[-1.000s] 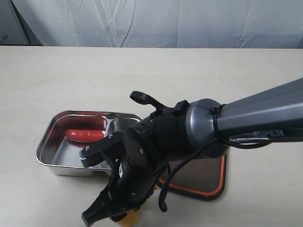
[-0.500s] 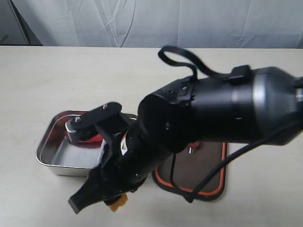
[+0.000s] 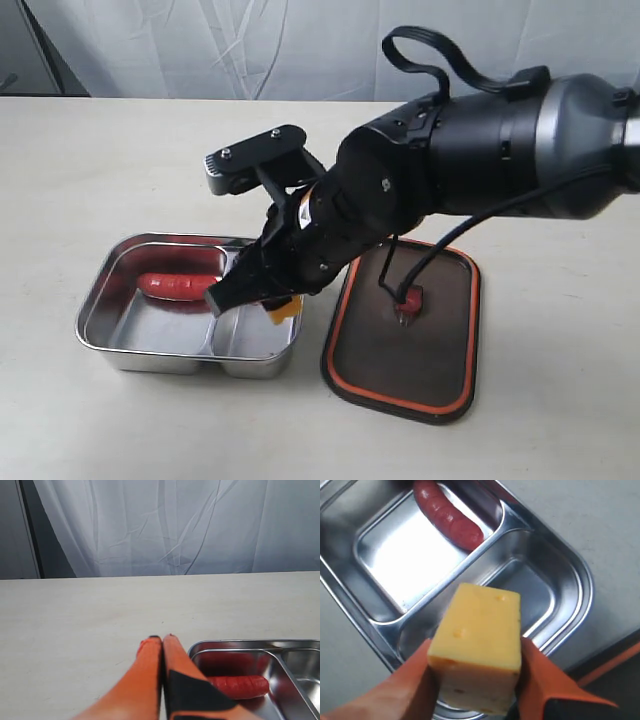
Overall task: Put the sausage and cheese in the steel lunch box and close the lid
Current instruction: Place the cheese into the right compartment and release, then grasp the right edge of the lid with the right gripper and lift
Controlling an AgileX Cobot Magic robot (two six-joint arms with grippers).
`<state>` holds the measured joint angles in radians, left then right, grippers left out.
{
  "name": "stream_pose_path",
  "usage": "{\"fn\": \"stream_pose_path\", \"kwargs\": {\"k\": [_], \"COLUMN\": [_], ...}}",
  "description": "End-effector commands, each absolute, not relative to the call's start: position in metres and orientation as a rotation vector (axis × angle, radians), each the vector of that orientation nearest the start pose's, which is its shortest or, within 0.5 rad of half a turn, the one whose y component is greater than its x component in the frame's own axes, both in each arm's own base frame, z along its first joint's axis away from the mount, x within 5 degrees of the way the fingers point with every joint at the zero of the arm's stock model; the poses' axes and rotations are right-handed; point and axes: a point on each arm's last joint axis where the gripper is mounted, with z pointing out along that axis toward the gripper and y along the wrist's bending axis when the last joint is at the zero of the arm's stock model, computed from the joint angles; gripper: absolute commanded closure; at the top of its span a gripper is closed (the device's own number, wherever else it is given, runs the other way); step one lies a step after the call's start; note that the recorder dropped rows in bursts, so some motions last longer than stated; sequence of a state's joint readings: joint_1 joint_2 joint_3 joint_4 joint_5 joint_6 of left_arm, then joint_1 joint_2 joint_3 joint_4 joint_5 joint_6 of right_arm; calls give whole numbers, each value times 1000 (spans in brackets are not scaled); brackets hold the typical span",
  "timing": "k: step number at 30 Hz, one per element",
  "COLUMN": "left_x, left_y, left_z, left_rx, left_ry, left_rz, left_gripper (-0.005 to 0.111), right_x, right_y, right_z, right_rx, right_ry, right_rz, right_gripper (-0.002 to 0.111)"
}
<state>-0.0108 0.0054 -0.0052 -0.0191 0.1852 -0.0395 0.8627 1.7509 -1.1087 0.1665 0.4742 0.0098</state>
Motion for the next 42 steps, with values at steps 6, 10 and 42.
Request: {"fn": "stream_pose_path", "kwargs": {"k": [6,10,42], "left_x": [56,56,56], "left_y": [-1,-1,-1], "left_z": [197,197,197], "left_rx": [-34,-34,-34], "left_ry": [1664,1664,1664], "left_rz": [-50,-50,-50], "left_gripper": [107,107,107], "right_x": [240,248,274], "right_y": [287,279,115], "right_z": [215,225,133], "right_rx": [-948,-908,-287], "right_ry": [2447,2513,3041], "right_rz": [463,439,120], "right_gripper": [53,53,53]}}
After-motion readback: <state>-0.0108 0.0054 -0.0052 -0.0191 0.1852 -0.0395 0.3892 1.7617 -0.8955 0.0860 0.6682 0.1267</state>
